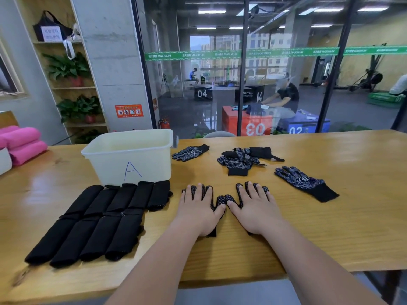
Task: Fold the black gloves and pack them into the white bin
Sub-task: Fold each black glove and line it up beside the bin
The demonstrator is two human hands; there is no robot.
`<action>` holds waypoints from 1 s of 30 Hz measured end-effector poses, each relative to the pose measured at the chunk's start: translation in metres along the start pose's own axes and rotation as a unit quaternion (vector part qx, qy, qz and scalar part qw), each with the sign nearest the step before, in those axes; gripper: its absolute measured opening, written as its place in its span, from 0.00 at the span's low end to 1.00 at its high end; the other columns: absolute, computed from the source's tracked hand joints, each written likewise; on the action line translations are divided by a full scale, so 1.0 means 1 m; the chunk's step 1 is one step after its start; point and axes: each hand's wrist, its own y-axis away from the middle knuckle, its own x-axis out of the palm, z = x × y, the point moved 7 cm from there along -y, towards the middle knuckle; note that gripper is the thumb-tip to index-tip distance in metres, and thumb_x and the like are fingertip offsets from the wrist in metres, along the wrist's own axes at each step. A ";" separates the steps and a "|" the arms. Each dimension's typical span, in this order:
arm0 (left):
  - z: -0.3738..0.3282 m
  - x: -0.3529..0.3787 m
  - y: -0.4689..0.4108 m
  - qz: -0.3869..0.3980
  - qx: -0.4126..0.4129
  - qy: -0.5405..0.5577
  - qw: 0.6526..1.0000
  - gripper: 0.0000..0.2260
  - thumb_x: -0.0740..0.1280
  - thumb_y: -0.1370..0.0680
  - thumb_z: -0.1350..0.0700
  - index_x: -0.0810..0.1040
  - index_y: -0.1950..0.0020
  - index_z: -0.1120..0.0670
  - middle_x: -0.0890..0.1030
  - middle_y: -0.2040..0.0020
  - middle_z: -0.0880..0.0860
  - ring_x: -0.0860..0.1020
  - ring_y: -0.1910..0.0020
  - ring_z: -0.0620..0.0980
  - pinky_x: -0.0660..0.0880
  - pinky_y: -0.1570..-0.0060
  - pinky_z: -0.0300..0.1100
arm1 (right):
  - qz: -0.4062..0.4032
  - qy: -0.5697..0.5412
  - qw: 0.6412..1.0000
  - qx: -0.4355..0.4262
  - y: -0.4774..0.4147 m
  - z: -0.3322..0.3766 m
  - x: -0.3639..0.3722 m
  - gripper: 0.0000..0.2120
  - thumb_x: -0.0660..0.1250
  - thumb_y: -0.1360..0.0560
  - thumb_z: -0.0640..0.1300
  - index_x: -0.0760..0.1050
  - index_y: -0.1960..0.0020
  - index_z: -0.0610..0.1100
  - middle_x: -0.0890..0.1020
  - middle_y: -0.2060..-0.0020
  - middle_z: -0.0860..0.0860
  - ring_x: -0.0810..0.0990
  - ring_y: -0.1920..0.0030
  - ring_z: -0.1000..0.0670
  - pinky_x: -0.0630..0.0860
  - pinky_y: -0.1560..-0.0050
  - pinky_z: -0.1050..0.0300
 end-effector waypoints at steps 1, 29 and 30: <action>0.001 0.001 0.002 0.002 0.000 -0.002 1.000 0.39 0.40 0.19 0.27 0.40 0.13 0.45 0.38 0.13 0.53 0.35 0.15 0.62 0.40 0.17 0.60 | 0.001 -0.002 1.000 0.002 0.001 0.000 0.001 0.42 0.37 0.22 0.76 0.41 0.14 0.55 0.42 0.15 0.50 0.39 0.15 0.45 0.43 0.16 0.40; 0.015 -0.042 0.060 -0.247 0.087 0.243 0.934 0.08 0.66 0.17 0.47 0.83 0.42 0.42 0.80 0.47 0.37 0.74 0.44 0.37 0.73 0.40 0.39 | -0.246 -0.105 0.954 -0.134 0.075 -0.003 -0.034 0.10 0.65 0.21 0.53 0.86 0.47 0.57 0.78 0.53 0.63 0.72 0.49 0.58 0.72 0.56 0.65; 0.013 -0.042 0.059 -0.249 0.090 0.220 0.939 0.06 0.66 0.18 0.47 0.83 0.44 0.41 0.79 0.50 0.38 0.74 0.46 0.39 0.73 0.41 0.41 | -0.243 -0.103 0.955 -0.132 0.074 -0.003 -0.034 0.10 0.65 0.21 0.53 0.86 0.46 0.57 0.78 0.52 0.62 0.72 0.48 0.58 0.71 0.56 0.65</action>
